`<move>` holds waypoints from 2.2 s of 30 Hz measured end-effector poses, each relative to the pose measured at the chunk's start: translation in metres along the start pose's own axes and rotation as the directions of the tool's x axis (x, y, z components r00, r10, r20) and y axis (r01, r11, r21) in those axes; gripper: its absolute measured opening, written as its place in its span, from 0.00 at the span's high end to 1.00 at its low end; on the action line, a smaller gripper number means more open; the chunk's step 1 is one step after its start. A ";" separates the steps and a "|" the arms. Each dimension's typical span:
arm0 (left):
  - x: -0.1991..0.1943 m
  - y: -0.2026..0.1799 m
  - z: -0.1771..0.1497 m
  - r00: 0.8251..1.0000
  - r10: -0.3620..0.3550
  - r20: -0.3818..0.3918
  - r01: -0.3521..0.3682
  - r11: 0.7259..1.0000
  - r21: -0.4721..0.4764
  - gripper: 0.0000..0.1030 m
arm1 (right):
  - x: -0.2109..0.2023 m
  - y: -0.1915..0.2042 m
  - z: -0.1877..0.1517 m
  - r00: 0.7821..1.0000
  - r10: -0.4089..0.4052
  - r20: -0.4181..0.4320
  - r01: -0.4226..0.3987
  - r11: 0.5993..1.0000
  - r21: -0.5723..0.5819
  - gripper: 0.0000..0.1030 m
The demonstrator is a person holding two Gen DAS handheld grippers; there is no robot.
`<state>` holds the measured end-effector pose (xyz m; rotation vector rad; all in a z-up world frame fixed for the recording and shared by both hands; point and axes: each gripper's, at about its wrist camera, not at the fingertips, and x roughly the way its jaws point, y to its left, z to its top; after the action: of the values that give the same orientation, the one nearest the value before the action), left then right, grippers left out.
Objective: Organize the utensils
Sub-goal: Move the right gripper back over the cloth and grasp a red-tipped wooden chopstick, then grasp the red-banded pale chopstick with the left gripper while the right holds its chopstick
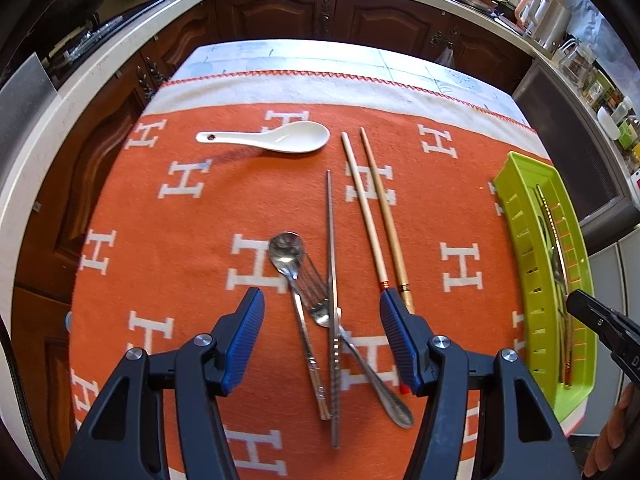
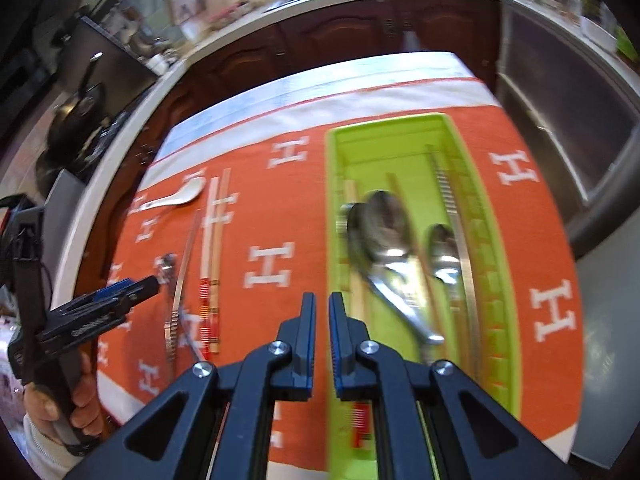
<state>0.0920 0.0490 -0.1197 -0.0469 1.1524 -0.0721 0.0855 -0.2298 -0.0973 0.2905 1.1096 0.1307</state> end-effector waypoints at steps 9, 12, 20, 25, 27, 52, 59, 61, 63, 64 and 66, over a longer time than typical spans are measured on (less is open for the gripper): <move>-0.003 0.015 -0.001 0.998 0.040 0.038 -0.041 0.999 0.005 0.44 | 0.037 0.055 0.002 0.994 0.087 -0.062 -0.093 0.990 -0.103 0.94; -0.001 0.018 -0.002 0.998 0.042 0.040 -0.042 0.999 0.002 0.44 | 0.048 0.067 0.004 0.992 0.103 -0.072 -0.111 0.986 -0.127 0.94; 0.008 0.023 -0.002 0.999 0.021 0.028 -0.021 1.000 -0.003 0.44 | 0.081 0.088 0.010 0.989 0.097 -0.111 -0.116 0.977 -0.179 0.94; 0.011 0.022 -0.003 1.000 0.007 0.026 -0.007 1.000 -0.001 0.44 | 0.100 0.090 0.009 0.988 0.064 -0.139 -0.089 0.980 -0.177 0.94; 0.013 0.022 -0.004 1.000 0.004 0.022 -0.004 1.000 -0.002 0.44 | 0.108 0.090 0.007 0.989 0.028 -0.148 -0.055 0.981 -0.184 0.94; 0.008 0.012 0.008 0.998 -0.010 0.055 0.010 1.000 -0.010 0.44 | 0.118 0.108 0.001 0.998 -0.032 -0.052 0.012 0.939 -0.345 0.93; 0.015 -0.010 0.010 0.997 -0.061 0.041 0.061 0.998 0.003 0.53 | 0.100 0.069 0.006 0.998 -0.035 -0.042 0.026 0.981 -0.194 0.94; 0.024 -0.019 0.009 0.997 -0.070 0.019 0.070 0.998 0.004 0.56 | 0.094 0.060 0.005 0.999 -0.026 -0.032 0.021 0.987 -0.161 0.94; 0.034 -0.027 0.008 0.997 -0.072 -0.005 0.072 0.997 0.002 0.63 | 0.087 0.052 0.004 1.000 -0.006 -0.028 0.002 0.991 -0.133 0.94; 0.038 -0.030 0.007 0.997 -0.073 -0.014 0.073 0.997 -0.001 0.68 | 0.084 0.049 0.003 1.000 0.001 -0.026 -0.005 0.992 -0.124 0.94; 0.045 -0.038 0.004 0.997 -0.070 -0.023 0.070 0.998 0.004 0.71 | 0.080 0.044 0.002 1.000 0.013 -0.028 -0.016 0.994 -0.112 0.94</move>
<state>0.1130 0.0071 -0.1561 -0.0830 1.1739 -0.1380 0.1243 -0.1684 -0.1531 0.1972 1.1228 0.2100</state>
